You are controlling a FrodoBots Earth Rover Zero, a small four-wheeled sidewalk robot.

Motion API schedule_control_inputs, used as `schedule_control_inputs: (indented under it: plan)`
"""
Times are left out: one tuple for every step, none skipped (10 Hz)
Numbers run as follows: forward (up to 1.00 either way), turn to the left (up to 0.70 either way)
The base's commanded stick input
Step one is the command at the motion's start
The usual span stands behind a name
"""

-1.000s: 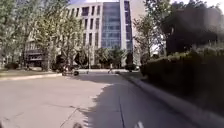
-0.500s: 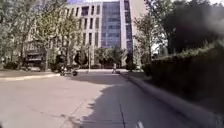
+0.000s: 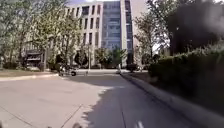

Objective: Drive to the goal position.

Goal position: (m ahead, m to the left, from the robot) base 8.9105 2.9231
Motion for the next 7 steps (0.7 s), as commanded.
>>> schedule_control_inputs:
  plan:
    - [0.7, 0.0]
    - [0.7, 0.0]
    - [0.7, 0.0]
    - [0.7, 0.0]
    - [0.7, 0.0]
    - [0.7, 0.0]
    - [0.7, 0.0]
